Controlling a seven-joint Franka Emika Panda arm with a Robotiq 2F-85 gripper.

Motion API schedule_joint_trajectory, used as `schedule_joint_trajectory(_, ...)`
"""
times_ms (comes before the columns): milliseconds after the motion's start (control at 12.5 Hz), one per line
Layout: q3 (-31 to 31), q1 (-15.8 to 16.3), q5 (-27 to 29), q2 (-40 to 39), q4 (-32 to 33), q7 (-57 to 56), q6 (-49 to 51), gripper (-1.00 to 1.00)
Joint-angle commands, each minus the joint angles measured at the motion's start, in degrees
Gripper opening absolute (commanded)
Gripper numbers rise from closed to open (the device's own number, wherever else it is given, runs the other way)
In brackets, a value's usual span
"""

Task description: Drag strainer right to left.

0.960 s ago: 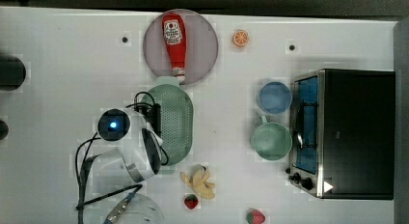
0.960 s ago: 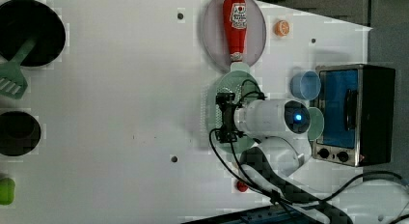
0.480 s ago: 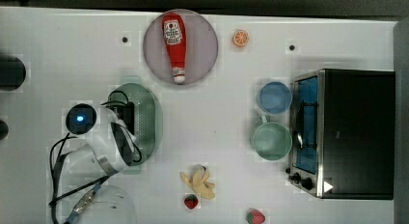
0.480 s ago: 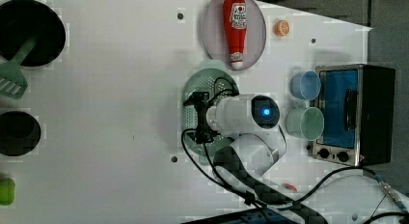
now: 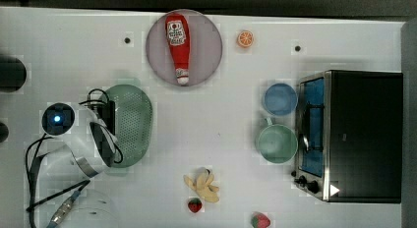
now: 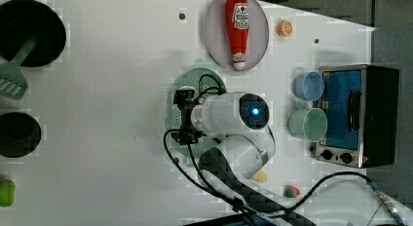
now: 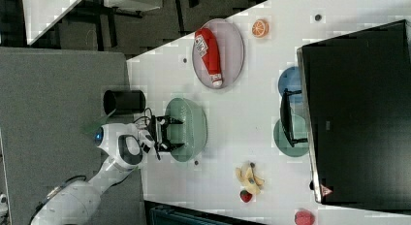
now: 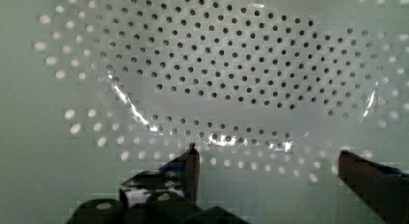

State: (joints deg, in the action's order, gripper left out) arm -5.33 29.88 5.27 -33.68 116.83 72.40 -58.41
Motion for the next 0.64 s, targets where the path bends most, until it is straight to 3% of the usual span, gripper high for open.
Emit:
schedule_joint_trajectory(80,-0.3,1.99,2.37,-2.09,-3.4,2.48,0.08,1.0)
schedule_joint_trajectory(640,-0.28,5.19,5.77,-4.46,-7.02,2.55,-0.09,1.0)
